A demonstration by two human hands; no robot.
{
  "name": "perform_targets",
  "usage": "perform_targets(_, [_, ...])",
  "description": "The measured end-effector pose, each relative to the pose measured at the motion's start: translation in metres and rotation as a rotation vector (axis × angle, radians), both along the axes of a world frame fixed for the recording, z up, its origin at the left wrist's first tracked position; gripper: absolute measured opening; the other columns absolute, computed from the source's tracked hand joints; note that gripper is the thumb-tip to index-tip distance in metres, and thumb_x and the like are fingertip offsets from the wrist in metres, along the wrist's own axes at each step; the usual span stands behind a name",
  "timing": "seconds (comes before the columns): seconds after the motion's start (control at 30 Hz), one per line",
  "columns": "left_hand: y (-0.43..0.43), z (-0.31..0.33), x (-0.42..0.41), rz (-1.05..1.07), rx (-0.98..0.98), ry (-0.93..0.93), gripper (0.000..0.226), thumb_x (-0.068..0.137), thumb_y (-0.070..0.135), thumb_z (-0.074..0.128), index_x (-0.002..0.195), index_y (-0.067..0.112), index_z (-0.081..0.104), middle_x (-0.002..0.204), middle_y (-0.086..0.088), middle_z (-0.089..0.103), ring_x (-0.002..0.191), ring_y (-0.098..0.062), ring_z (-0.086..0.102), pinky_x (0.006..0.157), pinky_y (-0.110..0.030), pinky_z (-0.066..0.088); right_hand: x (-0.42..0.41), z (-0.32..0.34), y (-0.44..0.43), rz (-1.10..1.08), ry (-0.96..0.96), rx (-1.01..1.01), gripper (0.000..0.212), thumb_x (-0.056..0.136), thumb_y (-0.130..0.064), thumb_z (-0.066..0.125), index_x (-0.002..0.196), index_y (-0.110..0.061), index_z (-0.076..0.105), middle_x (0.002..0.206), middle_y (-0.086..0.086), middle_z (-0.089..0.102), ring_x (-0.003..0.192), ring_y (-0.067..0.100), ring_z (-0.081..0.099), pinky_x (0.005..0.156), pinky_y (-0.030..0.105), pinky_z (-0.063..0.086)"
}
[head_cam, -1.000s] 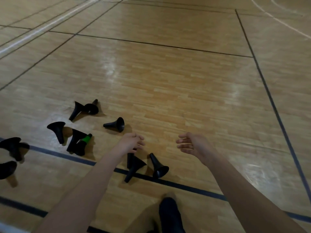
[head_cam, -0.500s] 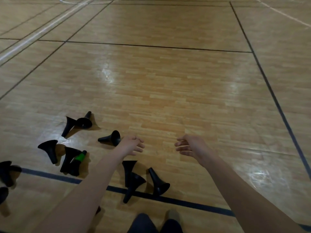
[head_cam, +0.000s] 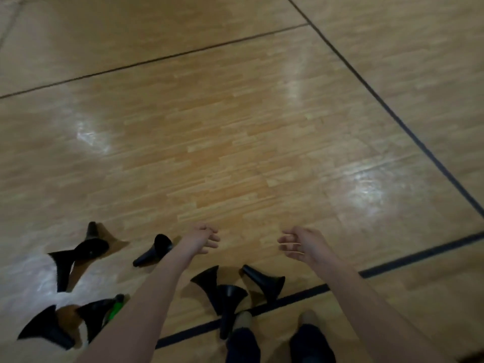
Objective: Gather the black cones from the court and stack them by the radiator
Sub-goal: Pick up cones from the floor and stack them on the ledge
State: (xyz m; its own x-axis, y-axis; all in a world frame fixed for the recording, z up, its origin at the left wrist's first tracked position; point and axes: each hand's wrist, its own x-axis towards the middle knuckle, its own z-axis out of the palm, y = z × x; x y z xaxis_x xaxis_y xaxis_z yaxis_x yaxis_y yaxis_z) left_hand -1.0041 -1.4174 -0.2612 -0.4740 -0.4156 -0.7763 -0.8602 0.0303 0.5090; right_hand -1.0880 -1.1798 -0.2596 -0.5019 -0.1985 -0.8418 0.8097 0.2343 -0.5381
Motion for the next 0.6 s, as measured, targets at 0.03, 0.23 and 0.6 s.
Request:
perform_targets(0.03, [-0.010,-0.014,-0.002,0.019,-0.008,-0.023,0.027,0.102,0.018,0.037,0.113,0.008,0.059,0.105,-0.009,0.067,0.098,-0.023,0.065,0.089,-0.039,0.049,0.003,-0.010,-0.002,-0.022,-0.028,0.002,0.023,0.100,-0.020,0.048,0.113,-0.006,0.061,0.098,0.014,0.072,0.084,0.026,0.070,0.072,0.034,0.057])
perform_targets(0.23, [-0.037,-0.103,-0.009,-0.069,0.004,-0.117,0.027,0.102,0.021,0.037,0.107,0.009,0.060,0.098,-0.008,0.066,0.088,-0.022,0.063,0.078,-0.034,0.047,-0.006,-0.083,-0.005,-0.108,-0.100,0.044,0.026,0.100,-0.019,0.050,0.119,-0.005,0.059,0.099,0.014,0.071,0.082,0.025,0.069,0.072,0.033,0.056])
perform_targets(0.6, [-0.028,-0.333,0.001,-0.174,-0.011,-0.148,0.028,0.099,0.018,0.038,0.093,0.015,0.066,0.096,-0.005,0.068,0.081,-0.017,0.062,0.063,-0.027,0.043,0.019,-0.314,0.001,-0.097,-0.121,0.178,0.030,0.100,-0.022,0.048,0.126,-0.007,0.054,0.108,0.010,0.065,0.091,0.022,0.066,0.068,0.029,0.054])
